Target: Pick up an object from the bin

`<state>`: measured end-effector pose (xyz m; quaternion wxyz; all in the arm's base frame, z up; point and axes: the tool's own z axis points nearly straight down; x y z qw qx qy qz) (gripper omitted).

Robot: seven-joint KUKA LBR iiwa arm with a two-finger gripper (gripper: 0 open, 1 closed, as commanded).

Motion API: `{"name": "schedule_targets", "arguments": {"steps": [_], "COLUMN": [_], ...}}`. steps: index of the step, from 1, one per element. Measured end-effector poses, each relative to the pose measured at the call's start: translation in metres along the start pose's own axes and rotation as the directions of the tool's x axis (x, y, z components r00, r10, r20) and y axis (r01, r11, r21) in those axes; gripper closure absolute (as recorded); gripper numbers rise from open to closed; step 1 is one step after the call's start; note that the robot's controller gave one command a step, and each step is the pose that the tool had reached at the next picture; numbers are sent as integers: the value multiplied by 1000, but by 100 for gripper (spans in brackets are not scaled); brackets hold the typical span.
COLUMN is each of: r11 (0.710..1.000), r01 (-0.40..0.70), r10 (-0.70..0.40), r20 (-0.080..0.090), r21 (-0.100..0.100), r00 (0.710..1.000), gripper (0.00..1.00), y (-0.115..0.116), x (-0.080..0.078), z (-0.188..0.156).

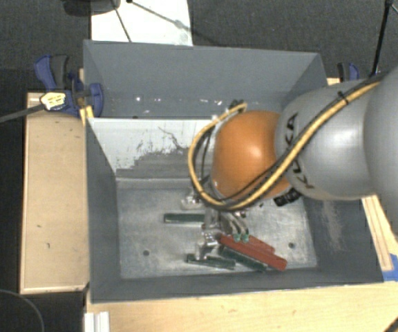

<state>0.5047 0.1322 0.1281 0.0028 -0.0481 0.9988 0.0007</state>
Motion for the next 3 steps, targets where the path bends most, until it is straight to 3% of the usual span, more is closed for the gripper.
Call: {"name": "schedule_targets", "arguments": {"steps": [1,2,3], "r11": [996,996,991], "r01": [-91,-93,-131], "r10": [91,93,131], "r20": [-3,-3,-3], "r21": [0,0,1], "r00": [996,996,991], "gripper": [100,100,100], "y": [-15,-15,-1], "x": [-23,-23,-27], "z": [40,40,-83]}}
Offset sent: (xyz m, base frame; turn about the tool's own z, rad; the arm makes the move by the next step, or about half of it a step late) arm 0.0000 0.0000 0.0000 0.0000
